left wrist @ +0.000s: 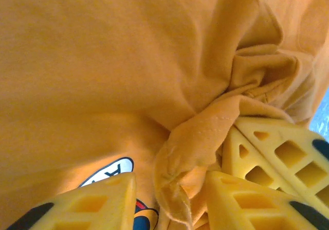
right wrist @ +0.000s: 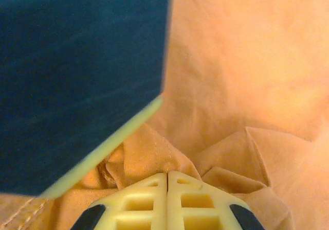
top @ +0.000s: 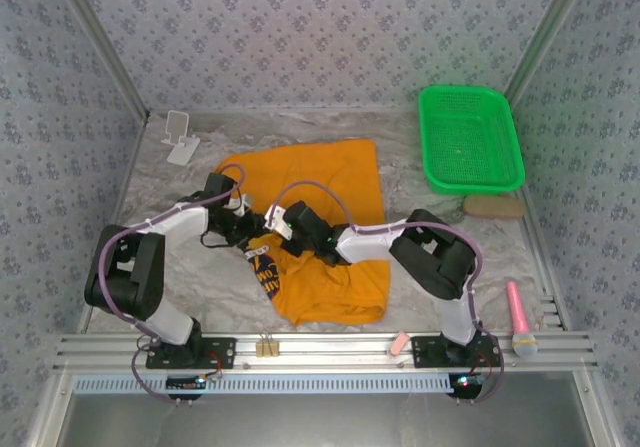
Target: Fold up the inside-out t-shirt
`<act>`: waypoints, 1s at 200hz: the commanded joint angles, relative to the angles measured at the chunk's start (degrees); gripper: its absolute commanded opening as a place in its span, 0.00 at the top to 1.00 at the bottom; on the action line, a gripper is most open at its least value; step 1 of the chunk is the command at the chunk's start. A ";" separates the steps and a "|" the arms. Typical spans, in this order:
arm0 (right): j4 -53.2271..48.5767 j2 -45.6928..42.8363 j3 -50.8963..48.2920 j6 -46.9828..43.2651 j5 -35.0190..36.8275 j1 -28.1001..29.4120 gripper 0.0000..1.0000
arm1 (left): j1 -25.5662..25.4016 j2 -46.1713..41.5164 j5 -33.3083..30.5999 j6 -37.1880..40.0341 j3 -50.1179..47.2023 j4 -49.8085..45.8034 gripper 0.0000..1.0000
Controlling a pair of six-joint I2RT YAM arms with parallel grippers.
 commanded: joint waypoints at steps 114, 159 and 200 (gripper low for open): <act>2.52 -14.79 -8.30 0.49 -14.30 -4.47 1.00 | -2.24 2.55 5.20 4.63 3.82 3.65 0.99; -2.03 -18.17 -9.74 5.23 -5.74 -3.09 0.67 | -2.26 -6.90 1.08 4.52 3.55 0.84 1.00; -3.68 -16.16 -8.68 26.09 5.05 2.83 0.49 | -2.91 -7.93 4.75 2.92 3.98 -0.12 1.00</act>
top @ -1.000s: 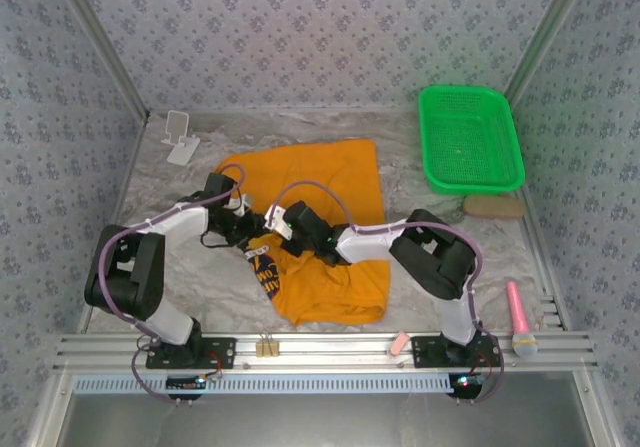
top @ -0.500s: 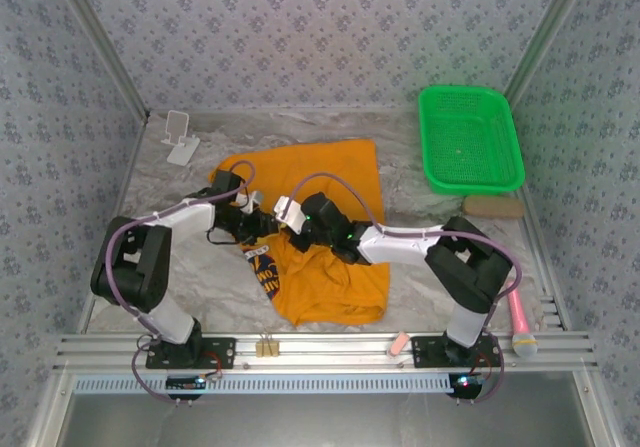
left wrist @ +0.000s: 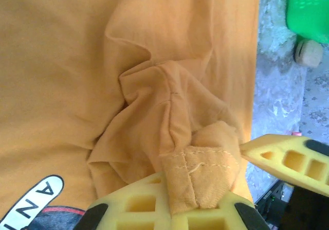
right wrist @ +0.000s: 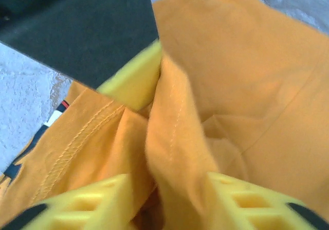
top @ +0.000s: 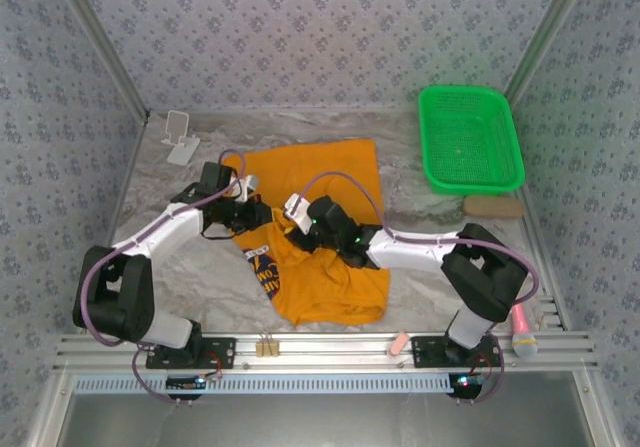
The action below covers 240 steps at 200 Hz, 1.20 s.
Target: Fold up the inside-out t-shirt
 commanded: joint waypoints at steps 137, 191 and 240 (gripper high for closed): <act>-21.12 13.73 15.16 35.08 35.18 7.80 0.43 | -1.45 -4.32 4.90 -3.36 -0.86 -1.38 1.00; -27.72 17.33 18.88 40.21 36.78 8.15 0.54 | -1.46 -5.63 4.05 -3.26 -0.64 -1.37 1.00; -20.99 7.97 12.25 31.06 25.23 6.39 0.90 | -1.20 -1.59 1.75 -2.07 -1.18 -1.70 1.00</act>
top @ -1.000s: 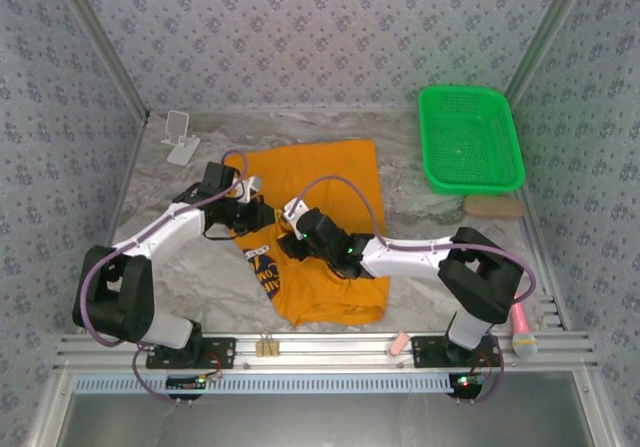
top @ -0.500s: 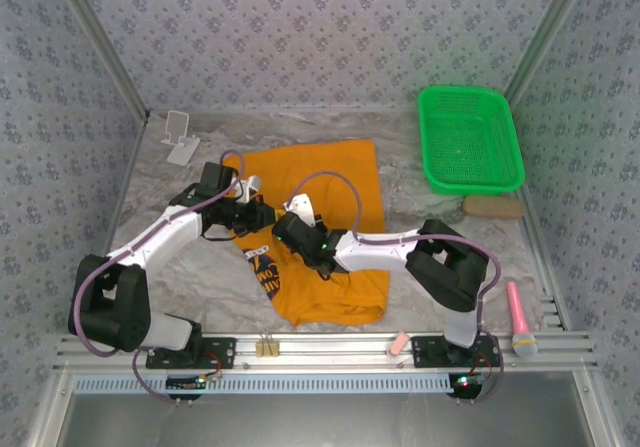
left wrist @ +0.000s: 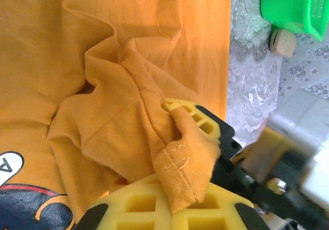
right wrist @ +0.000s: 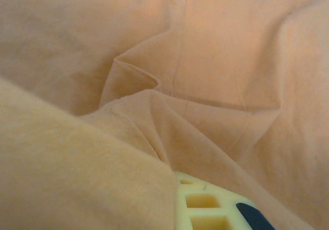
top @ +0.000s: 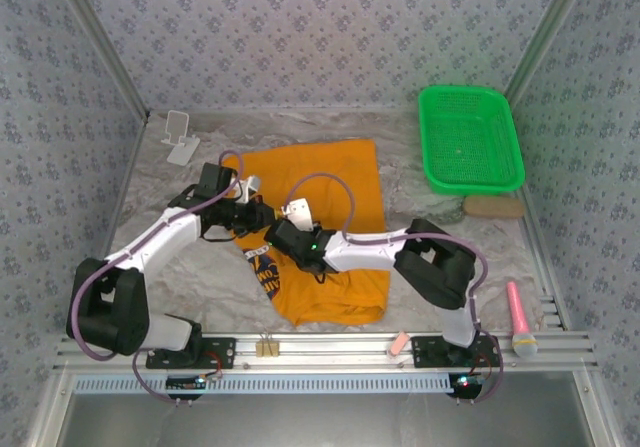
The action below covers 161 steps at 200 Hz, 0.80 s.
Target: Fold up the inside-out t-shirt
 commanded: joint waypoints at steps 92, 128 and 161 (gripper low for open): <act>3.08 -10.68 -9.39 -39.27 -74.94 -13.33 0.75 | 0.49 14.00 -5.86 1.83 -1.86 7.48 1.00; 6.36 -11.98 -12.03 -40.28 -65.50 -14.41 0.80 | -1.48 14.70 -5.87 0.96 -3.17 8.80 1.00; 1.76 -16.23 -11.42 -45.06 -52.81 -12.01 0.66 | -1.84 14.08 -4.24 0.20 -5.21 9.43 1.00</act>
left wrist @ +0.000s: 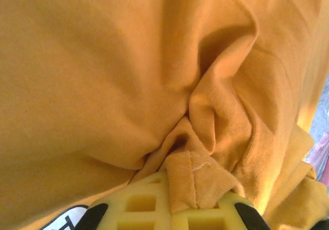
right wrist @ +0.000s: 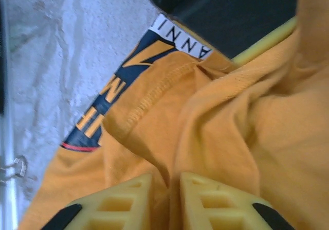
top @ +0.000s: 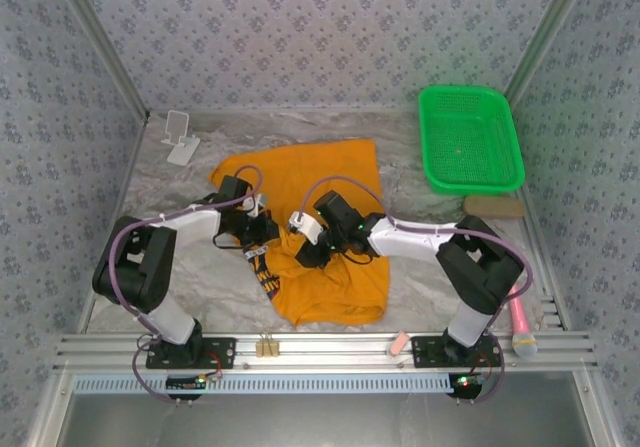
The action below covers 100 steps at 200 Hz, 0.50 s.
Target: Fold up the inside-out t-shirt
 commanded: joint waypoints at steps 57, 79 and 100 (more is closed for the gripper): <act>-10.34 -1.26 3.04 8.62 23.34 7.36 0.61 | -0.38 -5.04 1.70 1.49 -1.23 -5.49 0.80; -11.30 0.99 2.83 17.65 30.98 7.59 0.70 | -0.33 -5.81 -0.03 1.44 -0.30 -7.60 0.80; -8.49 1.62 2.26 20.43 27.18 6.86 0.95 | -0.38 -5.61 1.51 1.62 0.51 -9.07 0.78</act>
